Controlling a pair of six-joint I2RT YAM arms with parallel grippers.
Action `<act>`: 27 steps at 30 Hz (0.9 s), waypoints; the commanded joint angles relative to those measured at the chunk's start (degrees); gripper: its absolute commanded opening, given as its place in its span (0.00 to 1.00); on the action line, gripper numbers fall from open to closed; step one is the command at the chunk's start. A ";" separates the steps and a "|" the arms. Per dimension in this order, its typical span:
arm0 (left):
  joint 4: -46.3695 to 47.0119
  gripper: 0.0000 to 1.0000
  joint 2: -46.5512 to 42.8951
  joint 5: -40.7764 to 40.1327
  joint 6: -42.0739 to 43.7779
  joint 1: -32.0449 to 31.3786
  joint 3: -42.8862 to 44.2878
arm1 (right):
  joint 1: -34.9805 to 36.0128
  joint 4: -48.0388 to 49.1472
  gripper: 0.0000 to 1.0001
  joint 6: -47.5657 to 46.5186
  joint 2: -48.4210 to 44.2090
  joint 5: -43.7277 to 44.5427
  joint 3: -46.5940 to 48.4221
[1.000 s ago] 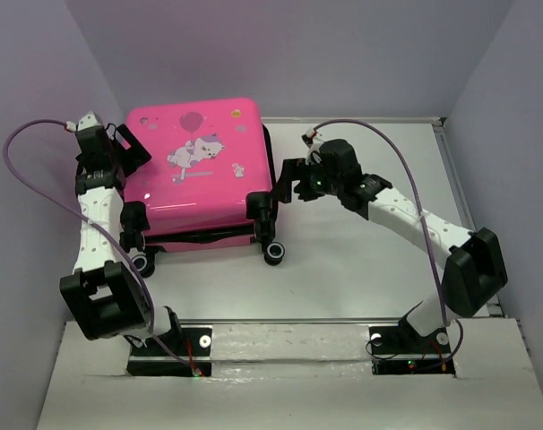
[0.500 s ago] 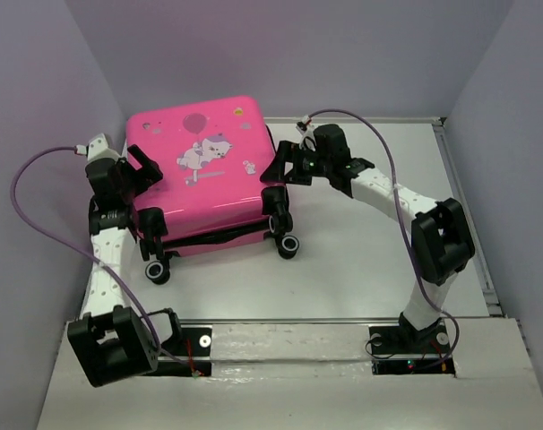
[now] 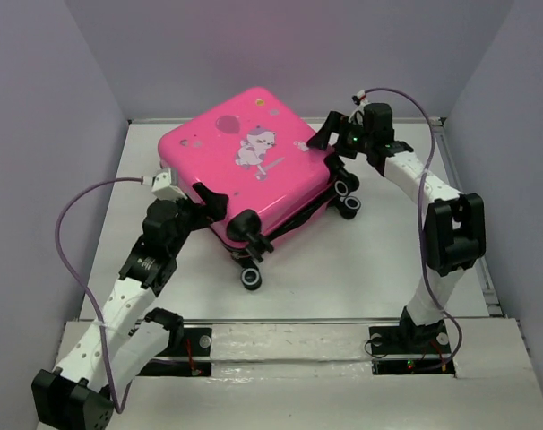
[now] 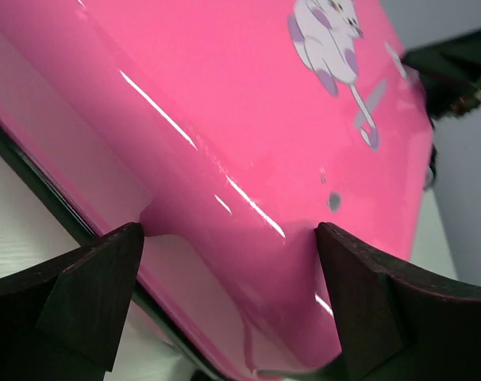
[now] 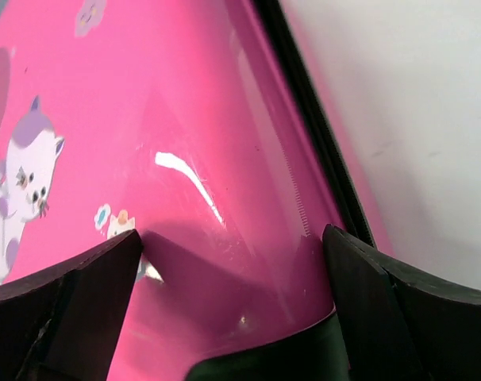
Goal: Pack the luggage
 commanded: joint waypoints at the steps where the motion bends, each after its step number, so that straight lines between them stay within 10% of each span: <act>1: -4.98 0.99 -0.30 14.73 -10.68 -11.08 0.16 | -0.30 -6.55 1.00 -4.13 -8.63 -0.96 2.18; 7: -17.29 0.99 0.83 -5.38 -0.58 -12.50 19.04 | -0.30 -9.47 0.99 -8.01 -19.72 10.13 -4.75; 10: -14.58 0.99 6.16 -11.02 3.29 -12.50 27.05 | -0.30 -7.99 0.71 -6.34 -26.31 13.64 -11.86; 12: -11.69 0.99 12.57 -10.78 4.96 -12.41 32.24 | -0.30 -7.36 0.25 -5.11 -31.14 15.84 -17.47; 14: -10.01 0.99 17.60 -11.03 6.63 -11.71 38.30 | -0.30 -7.10 0.07 -4.50 -35.79 16.64 -20.92; 17: -8.77 0.96 27.53 -7.71 7.43 -8.39 45.86 | -0.30 -6.31 0.07 -3.00 -39.67 13.92 -28.30; 19: -8.16 0.84 33.93 -4.02 6.73 -3.22 49.03 | 0.31 -5.35 0.07 -1.51 -42.74 13.48 -32.52; 24: -6.05 0.10 41.87 -3.20 7.34 4.19 55.71 | 0.84 -5.25 0.07 -0.10 -44.78 14.97 -41.84; 27: -10.17 0.06 50.89 -2.77 8.48 8.84 63.00 | 0.84 -2.54 0.07 1.57 -43.99 15.14 -44.92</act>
